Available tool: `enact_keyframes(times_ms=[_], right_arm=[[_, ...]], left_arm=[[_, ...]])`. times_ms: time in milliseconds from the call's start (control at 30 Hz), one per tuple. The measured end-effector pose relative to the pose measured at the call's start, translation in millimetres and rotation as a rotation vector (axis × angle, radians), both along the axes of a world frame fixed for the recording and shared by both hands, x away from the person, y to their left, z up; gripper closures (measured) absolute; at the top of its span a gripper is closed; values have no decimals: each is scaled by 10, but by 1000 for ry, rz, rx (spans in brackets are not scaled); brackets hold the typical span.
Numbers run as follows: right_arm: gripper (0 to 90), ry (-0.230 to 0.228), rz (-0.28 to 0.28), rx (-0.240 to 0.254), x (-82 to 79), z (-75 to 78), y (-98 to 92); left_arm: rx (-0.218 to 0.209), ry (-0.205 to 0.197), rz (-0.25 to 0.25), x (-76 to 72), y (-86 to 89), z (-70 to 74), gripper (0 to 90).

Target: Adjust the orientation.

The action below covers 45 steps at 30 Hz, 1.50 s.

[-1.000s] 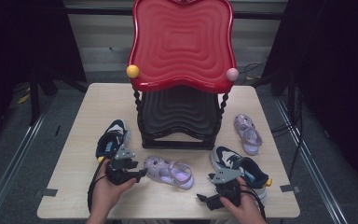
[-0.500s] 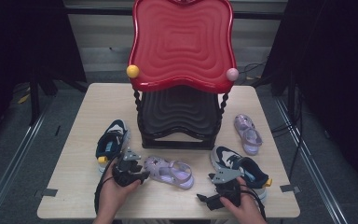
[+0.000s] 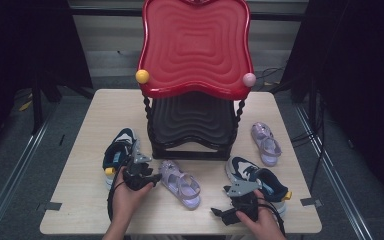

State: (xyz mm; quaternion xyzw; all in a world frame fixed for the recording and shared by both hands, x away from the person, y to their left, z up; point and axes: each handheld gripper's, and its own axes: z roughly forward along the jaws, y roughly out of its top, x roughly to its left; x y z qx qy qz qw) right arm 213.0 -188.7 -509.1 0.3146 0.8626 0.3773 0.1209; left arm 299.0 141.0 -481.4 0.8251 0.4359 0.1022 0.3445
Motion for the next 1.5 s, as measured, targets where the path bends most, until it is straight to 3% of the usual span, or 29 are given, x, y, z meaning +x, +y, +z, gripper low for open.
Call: enact_keyframes(times_ms=[367,600,667,800,900,1033,1133,1267,1500], right_arm=[[148,0,0,0,0,0,0],[149,0,0,0,0,0,0],[148,0,1,0,0,0,0],[149,0,0,0,0,0,0],[148,0,1,0,0,0,0],[149,0,1,0,0,0,0],[149,0,0,0,0,0,0],[149,0,0,0,0,0,0],[148,0,0,0,0,0,0]], left_arm=[[-16,6,11,22,39,-25,560],[-75,-10,-28,-141,18,224,485],[-101,-25,-60,-245,-62,369,454],[-88,-27,-88,-371,-207,466,393],[-111,-13,-101,-412,-303,441,369],[-79,-2,-129,-446,-412,340,351],[-51,16,-152,-450,-450,274,423],[-47,47,-195,-444,-457,247,584],[-9,58,-213,-426,-391,289,665]])
